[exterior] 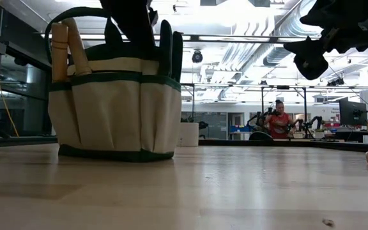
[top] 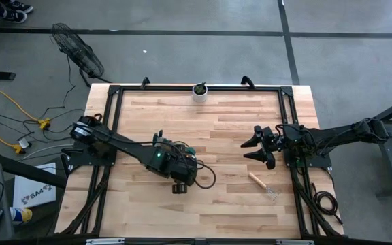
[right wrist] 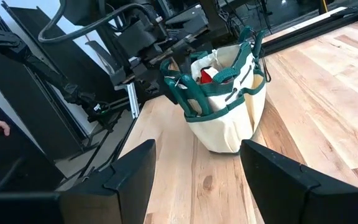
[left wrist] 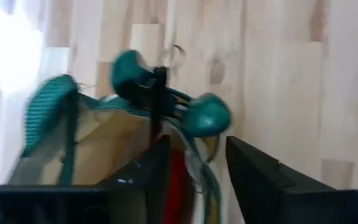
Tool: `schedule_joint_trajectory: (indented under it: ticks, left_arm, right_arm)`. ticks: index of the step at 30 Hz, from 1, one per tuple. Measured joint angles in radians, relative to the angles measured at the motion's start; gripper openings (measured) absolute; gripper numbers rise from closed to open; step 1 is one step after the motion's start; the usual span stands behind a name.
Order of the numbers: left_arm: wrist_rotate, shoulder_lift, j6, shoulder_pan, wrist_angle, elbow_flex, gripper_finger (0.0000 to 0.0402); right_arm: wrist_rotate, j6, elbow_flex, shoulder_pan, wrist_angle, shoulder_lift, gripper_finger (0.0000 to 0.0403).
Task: Pick & Place Garden tools in Gardening bag
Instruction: Adjust the gardening bag on the table
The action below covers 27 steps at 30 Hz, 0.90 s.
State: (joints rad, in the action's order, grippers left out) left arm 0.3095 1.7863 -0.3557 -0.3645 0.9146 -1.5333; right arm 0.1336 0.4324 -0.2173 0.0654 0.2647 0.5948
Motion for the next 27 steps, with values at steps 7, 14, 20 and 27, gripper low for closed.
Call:
schedule_joint_trajectory:
  ticks: [7,14,20,27]
  left_arm:
    - [-0.072,0.000,-0.002,-0.002,0.000,0.000,0.0034]
    - [-0.120,-0.001,0.009,-0.016,-0.002,0.000,0.0004]
    - [-0.204,-0.001,0.067,-0.084,0.002,0.000,0.0003]
    - [-0.218,-0.003,0.042,-0.195,0.048,0.000,0.0001]
  right_arm:
    - [0.000,0.000,0.000,0.000,0.000,0.000,0.0227]
    - [-0.001,0.000,0.000,0.000,0.000,0.000,0.0227]
    - [-0.001,0.000,0.000,0.000,0.000,0.000,0.0227]
    - [-0.004,0.000,0.000,0.000,0.001,0.000,0.0227]
